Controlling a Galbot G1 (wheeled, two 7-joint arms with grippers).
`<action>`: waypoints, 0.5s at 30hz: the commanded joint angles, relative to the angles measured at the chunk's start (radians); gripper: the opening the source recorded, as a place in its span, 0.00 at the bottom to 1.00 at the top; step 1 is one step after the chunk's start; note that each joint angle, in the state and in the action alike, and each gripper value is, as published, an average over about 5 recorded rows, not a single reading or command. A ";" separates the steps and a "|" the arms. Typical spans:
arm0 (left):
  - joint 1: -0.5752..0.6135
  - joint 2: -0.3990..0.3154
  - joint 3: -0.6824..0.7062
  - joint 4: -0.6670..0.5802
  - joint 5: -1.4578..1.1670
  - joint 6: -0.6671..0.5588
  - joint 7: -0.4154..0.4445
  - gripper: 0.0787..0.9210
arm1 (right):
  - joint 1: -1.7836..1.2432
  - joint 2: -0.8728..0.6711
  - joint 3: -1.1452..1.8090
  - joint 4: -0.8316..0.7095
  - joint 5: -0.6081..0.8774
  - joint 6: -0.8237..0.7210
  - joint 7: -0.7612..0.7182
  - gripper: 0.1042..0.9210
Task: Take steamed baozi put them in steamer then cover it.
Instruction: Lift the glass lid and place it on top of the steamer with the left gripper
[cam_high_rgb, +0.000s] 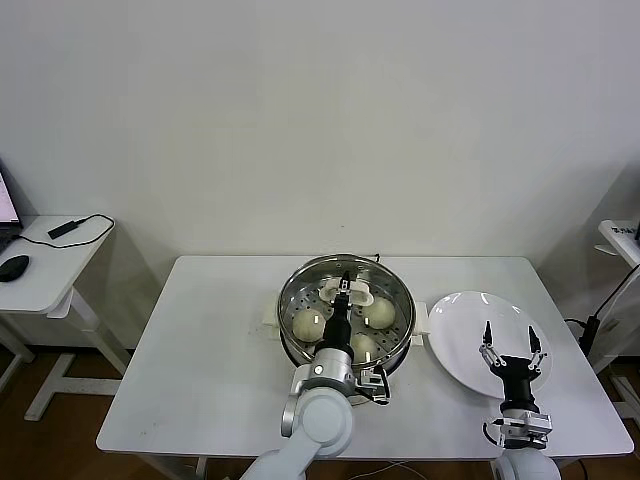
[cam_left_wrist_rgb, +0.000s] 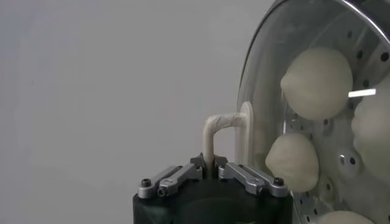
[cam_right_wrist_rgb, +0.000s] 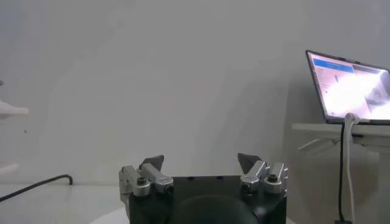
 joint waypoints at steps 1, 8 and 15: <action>0.004 -0.001 -0.003 0.004 0.017 -0.011 -0.003 0.13 | 0.002 0.001 0.000 -0.002 0.001 0.001 0.000 0.88; 0.006 0.001 0.000 0.002 0.017 -0.012 0.004 0.13 | 0.006 0.000 0.000 -0.004 0.001 0.000 0.001 0.88; 0.008 0.002 0.000 -0.003 0.015 -0.013 0.015 0.13 | 0.007 0.002 -0.002 -0.006 0.000 0.001 0.000 0.88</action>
